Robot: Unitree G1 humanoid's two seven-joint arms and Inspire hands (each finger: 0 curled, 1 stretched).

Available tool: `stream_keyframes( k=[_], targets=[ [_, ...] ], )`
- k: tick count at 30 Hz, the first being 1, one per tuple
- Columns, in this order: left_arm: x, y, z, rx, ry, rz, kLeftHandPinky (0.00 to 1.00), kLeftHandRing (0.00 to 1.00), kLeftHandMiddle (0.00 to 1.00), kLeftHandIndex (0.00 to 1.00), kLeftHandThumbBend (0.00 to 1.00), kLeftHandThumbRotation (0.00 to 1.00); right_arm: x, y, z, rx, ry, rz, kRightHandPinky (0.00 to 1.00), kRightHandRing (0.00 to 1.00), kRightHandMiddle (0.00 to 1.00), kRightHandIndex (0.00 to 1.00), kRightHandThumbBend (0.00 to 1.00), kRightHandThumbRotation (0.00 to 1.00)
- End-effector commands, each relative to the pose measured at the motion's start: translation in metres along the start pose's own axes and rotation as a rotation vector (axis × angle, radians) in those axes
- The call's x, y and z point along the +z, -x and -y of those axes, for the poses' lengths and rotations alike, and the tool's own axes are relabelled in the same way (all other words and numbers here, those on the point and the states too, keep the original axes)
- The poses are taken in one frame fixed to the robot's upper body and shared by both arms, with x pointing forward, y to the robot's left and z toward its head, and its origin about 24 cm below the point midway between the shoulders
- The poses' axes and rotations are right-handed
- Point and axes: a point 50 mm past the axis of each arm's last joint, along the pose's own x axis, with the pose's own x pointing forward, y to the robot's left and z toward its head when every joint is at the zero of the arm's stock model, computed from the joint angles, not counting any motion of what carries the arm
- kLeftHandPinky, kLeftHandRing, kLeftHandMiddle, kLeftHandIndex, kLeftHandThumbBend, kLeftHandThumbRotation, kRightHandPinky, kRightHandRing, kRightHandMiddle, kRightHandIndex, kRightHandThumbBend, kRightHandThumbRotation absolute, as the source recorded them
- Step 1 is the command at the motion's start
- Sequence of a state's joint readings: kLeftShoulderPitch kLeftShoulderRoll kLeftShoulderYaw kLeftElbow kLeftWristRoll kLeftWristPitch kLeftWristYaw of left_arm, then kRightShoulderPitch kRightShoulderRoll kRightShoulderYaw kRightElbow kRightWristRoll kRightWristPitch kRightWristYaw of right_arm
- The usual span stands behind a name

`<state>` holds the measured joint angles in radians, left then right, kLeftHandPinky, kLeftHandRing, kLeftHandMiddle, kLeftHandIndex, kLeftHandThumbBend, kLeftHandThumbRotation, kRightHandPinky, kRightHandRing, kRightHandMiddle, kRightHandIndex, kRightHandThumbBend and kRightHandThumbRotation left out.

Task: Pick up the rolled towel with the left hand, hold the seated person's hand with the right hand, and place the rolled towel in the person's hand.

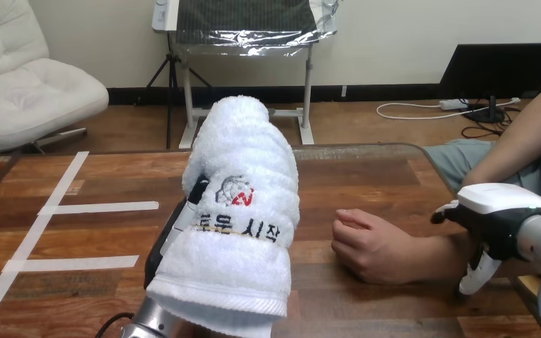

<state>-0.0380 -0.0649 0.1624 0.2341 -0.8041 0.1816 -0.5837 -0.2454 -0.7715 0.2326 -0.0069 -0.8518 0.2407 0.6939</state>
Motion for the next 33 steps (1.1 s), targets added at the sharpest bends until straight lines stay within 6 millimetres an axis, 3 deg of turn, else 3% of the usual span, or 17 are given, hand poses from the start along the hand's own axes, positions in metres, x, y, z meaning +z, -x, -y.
stream_keyframes(
  k=[1,33],
  targets=[
    [0.001,-0.017,0.022,-0.101,0.012,0.070,0.19,0.29,0.39,0.51,0.51,0.02,0.004,0.002,0.014,-0.059,0.003,-0.011,0.91,0.95,0.97,0.91,0.67,0.06],
    [0.001,-0.017,0.023,-0.095,0.019,0.073,0.19,0.29,0.38,0.50,0.51,0.03,0.005,-0.019,0.006,0.089,0.075,-0.036,0.88,0.91,0.93,0.89,0.66,0.10]
  ],
)
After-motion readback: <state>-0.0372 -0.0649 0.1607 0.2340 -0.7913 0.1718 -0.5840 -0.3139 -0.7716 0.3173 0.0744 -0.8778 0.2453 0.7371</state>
